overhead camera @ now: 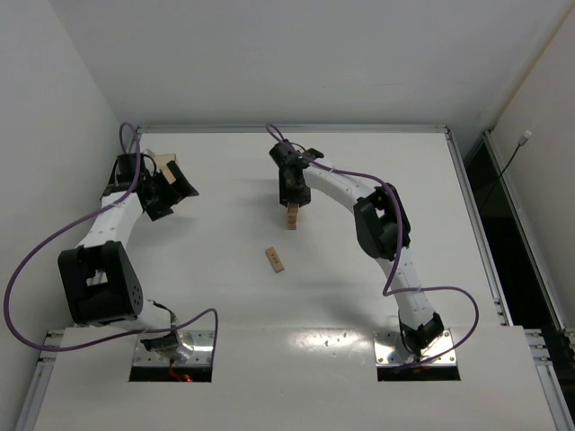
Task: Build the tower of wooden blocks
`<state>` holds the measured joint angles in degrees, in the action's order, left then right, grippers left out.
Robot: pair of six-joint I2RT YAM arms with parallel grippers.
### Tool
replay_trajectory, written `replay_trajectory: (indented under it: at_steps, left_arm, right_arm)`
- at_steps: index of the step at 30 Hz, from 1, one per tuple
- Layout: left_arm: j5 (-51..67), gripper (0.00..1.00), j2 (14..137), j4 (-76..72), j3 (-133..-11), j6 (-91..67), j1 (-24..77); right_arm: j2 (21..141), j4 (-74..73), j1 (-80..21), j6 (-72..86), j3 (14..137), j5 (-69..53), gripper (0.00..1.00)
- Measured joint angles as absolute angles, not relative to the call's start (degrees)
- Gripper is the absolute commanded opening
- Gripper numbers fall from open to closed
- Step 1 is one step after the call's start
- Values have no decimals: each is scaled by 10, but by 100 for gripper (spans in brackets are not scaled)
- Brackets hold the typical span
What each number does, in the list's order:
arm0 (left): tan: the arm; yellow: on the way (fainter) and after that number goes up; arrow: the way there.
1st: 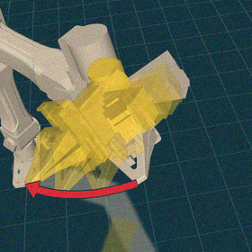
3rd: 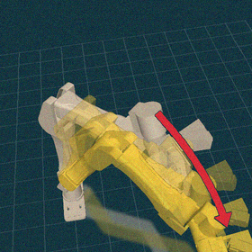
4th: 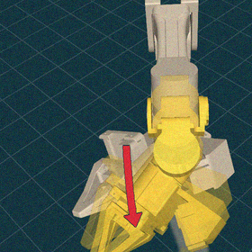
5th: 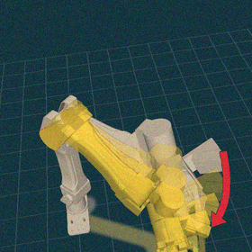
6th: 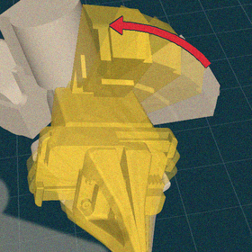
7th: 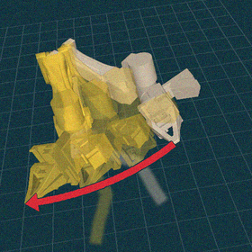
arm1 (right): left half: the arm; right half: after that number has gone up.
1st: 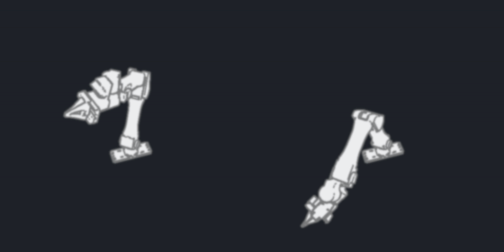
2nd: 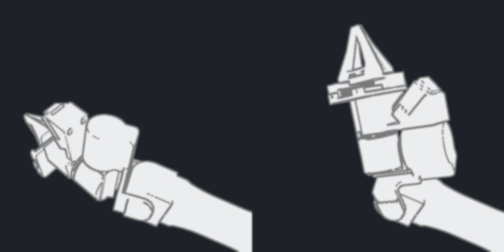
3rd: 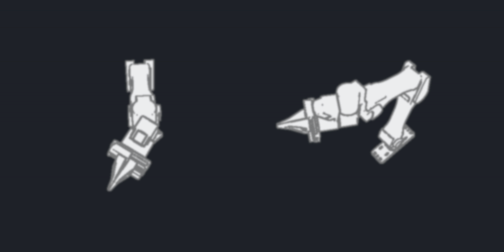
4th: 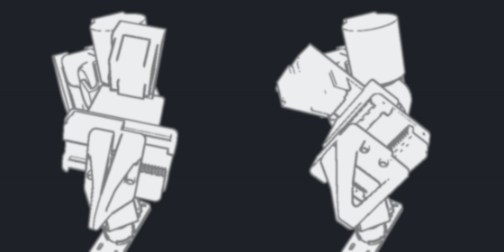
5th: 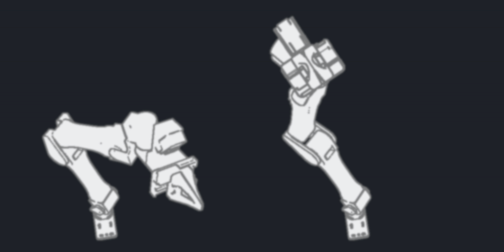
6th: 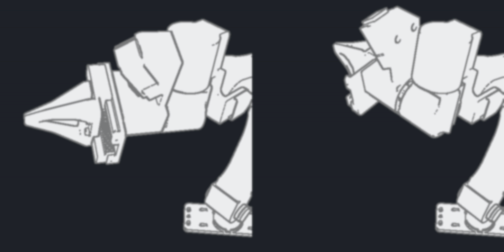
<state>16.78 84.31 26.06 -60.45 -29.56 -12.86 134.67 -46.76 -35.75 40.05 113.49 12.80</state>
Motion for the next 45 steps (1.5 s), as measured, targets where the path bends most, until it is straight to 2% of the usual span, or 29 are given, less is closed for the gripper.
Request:
replay_trajectory:
  at_steps: [5,8,11,16,17,20,22,30,34,36,45]
  left_arm:
    - [168,100,843,261,-604,-296,-129]
    - [168,100,843,261,-604,-296,-129]
    - [168,100,843,261,-604,-296,-129]
    - [168,100,843,261,-604,-296,-129]
    - [168,100,843,261,-604,-296,-129]
    - [168,100,843,261,-604,-296,-129]
    - [168,100,843,261,-604,-296,-129]
    - [170,100,844,260,-604,-296,-129]
    - [172,100,846,260,-604,-296,-129]
    - [172,100,846,260,-604,-296,-129]
    - [176,100,846,260,-604,-296,-129]
  right_arm:
    - [1347,-468,-357,401,1135,128,38]
    - [1347,-468,-357,401,1135,127,53]
    - [1347,-468,-358,398,1135,125,54]
    - [1347,-466,-358,398,1135,124,53]
    - [1347,-465,-358,398,1135,124,48]
    - [1347,-465,-358,396,1135,123,45]
    - [1347,-465,-358,394,1135,123,39]
    - [1347,-465,-358,392,1135,122,39]
    - [1347,-464,-358,391,1135,121,62]
    - [1347,-463,-358,391,1135,120,68]
    - [1346,-455,-362,385,1135,127,68]
